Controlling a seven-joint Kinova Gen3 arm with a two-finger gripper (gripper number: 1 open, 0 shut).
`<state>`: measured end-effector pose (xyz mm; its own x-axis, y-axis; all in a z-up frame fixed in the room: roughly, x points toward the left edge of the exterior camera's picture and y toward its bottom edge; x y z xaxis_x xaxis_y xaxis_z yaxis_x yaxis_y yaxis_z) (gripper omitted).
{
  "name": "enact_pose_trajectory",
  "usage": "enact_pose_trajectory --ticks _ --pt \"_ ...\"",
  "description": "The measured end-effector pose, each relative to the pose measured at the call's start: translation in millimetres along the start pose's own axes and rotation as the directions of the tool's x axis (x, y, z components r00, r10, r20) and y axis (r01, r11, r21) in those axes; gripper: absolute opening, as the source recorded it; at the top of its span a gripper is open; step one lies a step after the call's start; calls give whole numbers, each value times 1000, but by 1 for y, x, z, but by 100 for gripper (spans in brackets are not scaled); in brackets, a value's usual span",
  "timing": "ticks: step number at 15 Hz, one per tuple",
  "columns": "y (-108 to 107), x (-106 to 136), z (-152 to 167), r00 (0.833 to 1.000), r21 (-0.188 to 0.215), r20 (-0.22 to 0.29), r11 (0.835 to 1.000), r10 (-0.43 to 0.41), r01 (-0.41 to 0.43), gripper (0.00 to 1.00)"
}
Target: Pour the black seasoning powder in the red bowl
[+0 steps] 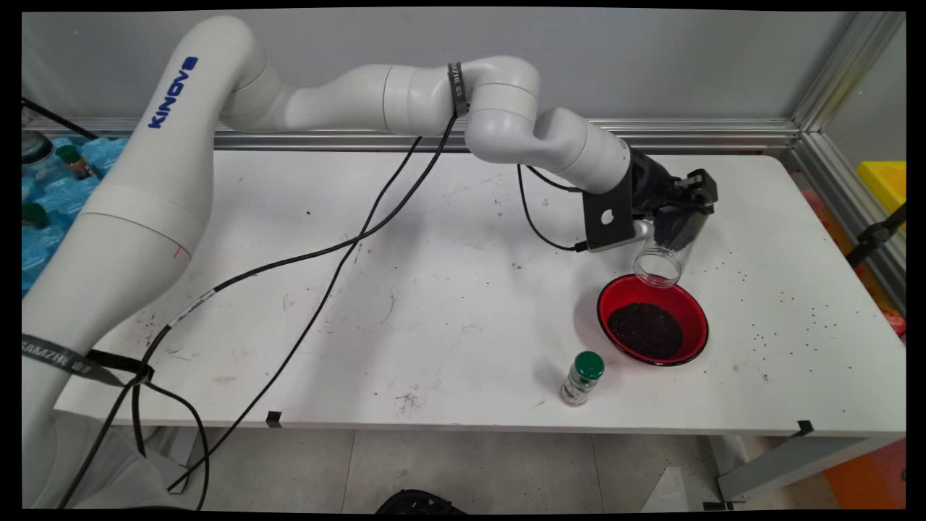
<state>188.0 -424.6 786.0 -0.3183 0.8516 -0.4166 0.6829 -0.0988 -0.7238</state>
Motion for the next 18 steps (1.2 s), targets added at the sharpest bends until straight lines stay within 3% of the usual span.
enact_pose_trajectory --ticks 8,18 --pt "-9 4 -3 991 42 29 991 129 -130 0" --pt "-18 7 -8 967 82 67 964 247 -252 0"
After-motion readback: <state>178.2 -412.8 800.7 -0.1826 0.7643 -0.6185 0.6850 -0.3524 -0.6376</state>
